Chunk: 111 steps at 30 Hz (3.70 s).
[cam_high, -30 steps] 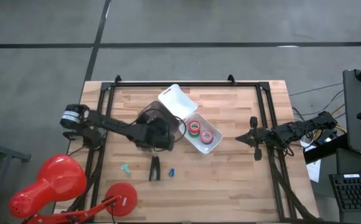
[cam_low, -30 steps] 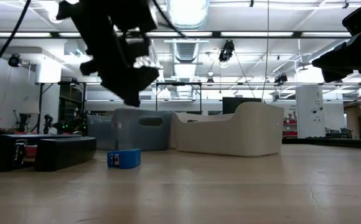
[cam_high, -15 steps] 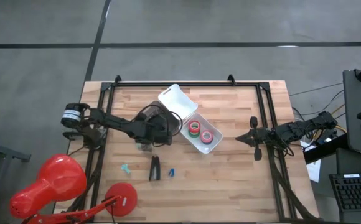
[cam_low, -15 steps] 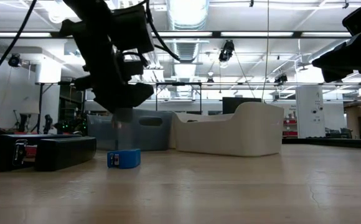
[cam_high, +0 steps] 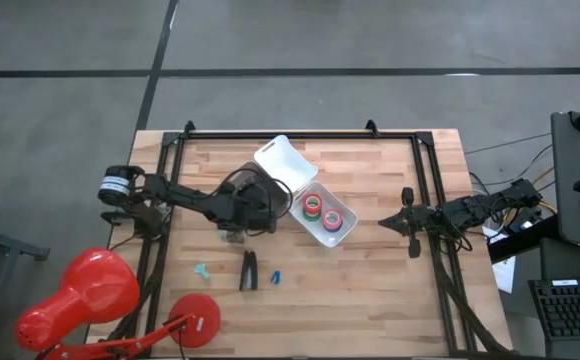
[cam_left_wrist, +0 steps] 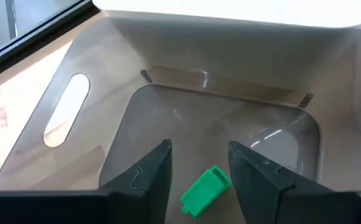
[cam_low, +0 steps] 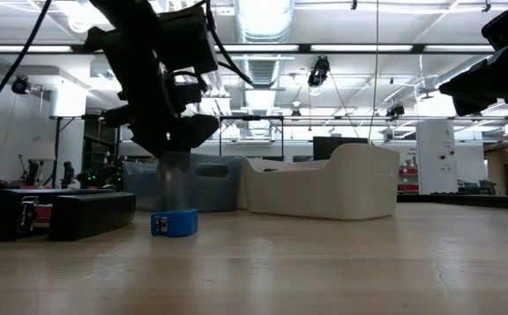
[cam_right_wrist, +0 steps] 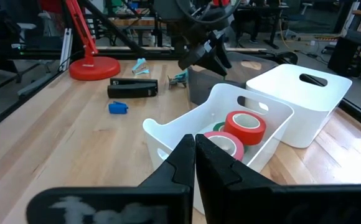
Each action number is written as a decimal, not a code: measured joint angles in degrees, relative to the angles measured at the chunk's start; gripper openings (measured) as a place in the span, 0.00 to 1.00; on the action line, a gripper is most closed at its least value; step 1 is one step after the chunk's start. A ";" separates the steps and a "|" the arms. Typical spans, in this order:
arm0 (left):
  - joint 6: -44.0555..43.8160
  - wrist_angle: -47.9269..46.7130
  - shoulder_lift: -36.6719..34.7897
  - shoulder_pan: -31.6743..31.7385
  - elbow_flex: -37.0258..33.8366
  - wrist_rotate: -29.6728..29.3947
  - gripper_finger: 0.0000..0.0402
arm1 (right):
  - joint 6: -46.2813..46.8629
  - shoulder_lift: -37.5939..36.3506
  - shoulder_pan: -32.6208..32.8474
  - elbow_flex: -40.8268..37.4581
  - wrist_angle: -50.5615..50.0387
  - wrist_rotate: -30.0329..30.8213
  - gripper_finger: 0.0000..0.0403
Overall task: Pick and place Stapler, Stapler remover, tape
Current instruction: Put the blue stapler into the black bin
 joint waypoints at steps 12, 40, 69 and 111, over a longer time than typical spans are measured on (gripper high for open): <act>4.10 3.49 -1.91 -8.77 7.03 -0.13 0.42 | 0.00 0.00 0.02 0.00 0.00 0.00 0.02; -4.70 30.41 6.57 -29.30 4.56 0.04 0.42 | 0.00 0.04 0.02 0.00 0.00 0.00 0.02; -18.30 20.50 12.96 -29.55 4.86 6.51 0.42 | 0.00 0.02 -0.01 0.00 -0.01 0.00 0.02; -6.10 21.58 11.90 -28.31 4.71 -2.75 0.21 | 0.00 0.02 -0.01 0.00 0.00 0.00 0.02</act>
